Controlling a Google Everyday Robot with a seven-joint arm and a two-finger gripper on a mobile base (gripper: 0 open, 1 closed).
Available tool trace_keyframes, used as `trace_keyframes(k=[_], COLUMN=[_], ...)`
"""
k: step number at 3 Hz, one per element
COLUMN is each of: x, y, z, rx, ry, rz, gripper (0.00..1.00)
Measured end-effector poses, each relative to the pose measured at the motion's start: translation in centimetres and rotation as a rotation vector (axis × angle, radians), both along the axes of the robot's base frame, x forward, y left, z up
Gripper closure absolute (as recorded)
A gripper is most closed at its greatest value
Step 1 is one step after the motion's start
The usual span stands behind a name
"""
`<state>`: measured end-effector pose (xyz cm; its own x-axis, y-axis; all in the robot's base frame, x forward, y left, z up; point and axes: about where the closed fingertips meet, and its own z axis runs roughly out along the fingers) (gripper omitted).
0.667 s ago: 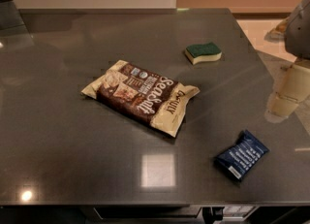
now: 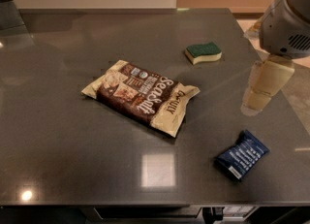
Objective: Move brown chip bag near rxbar blueberry
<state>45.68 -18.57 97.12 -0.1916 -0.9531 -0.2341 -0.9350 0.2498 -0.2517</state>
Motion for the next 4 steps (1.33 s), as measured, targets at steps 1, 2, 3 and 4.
trace_keyframes(k=[1, 2, 3, 4], x=[1.6, 3.4, 5.2, 6.6], y=[2.9, 5.4, 8.2, 10.8], z=[-1.3, -2.9, -5.1, -7.1], rx=[0.016, 0.032, 0.036, 0.045], ry=[0.012, 0.034, 0.076, 0.115], rz=[0.042, 0.072, 0.091, 0.098], gripper=[0.00, 0.00, 0.00, 0.00])
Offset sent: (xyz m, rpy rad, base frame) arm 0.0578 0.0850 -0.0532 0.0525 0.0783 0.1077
